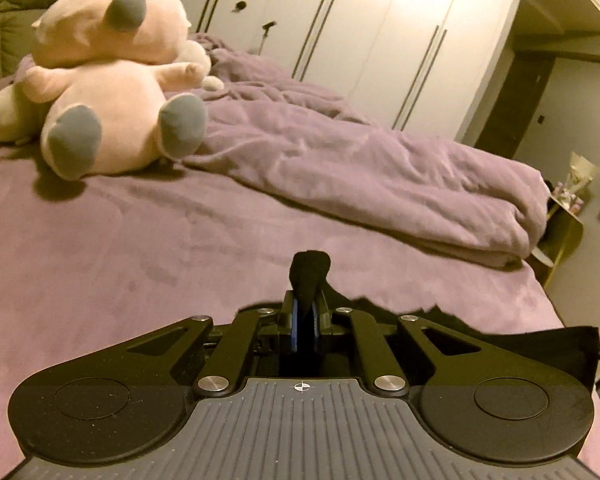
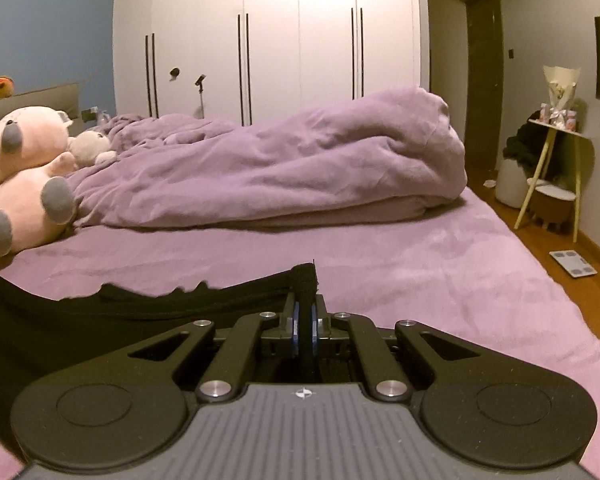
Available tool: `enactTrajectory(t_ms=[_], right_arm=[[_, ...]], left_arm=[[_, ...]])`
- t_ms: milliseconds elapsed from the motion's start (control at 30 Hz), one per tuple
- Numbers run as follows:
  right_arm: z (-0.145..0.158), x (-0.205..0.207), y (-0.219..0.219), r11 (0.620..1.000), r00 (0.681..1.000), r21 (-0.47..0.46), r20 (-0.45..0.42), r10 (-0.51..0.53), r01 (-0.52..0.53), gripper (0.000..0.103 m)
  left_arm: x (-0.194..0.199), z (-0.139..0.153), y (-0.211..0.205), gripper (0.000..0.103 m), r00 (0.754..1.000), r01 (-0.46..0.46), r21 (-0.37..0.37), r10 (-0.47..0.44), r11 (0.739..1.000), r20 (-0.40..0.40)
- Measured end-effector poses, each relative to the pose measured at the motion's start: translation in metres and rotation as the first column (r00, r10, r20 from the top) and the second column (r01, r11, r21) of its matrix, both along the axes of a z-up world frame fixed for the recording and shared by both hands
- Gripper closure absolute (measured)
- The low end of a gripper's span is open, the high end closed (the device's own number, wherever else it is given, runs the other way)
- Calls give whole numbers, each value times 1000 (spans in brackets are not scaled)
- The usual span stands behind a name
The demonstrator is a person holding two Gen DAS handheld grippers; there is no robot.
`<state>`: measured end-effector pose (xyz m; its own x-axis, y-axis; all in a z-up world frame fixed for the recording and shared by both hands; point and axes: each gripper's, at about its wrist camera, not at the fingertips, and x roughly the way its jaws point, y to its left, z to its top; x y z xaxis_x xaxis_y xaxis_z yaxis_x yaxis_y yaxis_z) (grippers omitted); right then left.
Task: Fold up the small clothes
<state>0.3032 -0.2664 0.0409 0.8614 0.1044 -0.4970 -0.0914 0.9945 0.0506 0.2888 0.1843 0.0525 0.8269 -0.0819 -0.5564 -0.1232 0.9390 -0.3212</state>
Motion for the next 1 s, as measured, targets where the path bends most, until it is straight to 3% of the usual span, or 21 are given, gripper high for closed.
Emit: enactTrajectory(t_ms=[233,500,1000], right_arm=[[-10,52,3,999,999,-26,-2,-47,47,98],[-31,91,7,994,996,-65,-16,-91,90,98],[-84,117,16,982,987,-138,-76,-141,130,98]], left_arm=[[48,-11,3,94,999,-48,-11,48,999,-18],[87,-34,-4,94,996,-65,58,69,996,-62],[112,-78,-3,93,978,-96,139,120,986,-172]])
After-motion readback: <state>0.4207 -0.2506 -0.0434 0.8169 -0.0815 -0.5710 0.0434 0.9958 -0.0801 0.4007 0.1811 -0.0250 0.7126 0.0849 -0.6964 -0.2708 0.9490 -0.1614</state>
